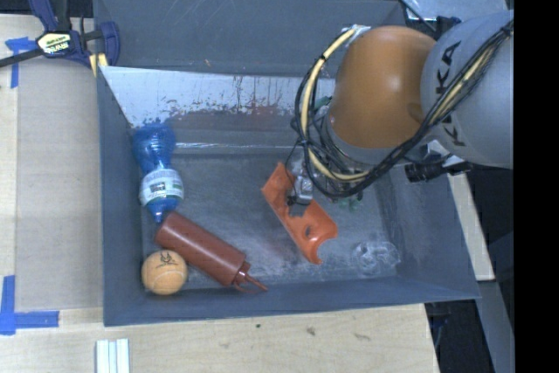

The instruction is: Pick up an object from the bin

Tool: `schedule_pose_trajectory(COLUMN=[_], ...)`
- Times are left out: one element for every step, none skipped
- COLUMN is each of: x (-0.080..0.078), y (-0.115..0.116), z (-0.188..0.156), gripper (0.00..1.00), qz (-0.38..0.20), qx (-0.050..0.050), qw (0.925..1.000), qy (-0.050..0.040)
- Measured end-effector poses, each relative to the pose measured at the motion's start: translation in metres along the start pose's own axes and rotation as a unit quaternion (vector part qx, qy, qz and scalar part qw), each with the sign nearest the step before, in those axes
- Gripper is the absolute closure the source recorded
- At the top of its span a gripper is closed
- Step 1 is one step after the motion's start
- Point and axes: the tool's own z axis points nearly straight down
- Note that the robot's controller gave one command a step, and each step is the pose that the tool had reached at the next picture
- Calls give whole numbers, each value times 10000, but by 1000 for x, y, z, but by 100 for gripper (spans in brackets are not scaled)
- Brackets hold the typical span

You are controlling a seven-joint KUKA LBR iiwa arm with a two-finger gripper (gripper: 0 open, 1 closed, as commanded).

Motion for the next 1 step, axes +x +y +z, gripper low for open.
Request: schedule_pose_trajectory(x=[-7], y=[17], z=[-113], gripper=[100], qz=[49], qx=[-1], qw=[10000], qy=[-7])
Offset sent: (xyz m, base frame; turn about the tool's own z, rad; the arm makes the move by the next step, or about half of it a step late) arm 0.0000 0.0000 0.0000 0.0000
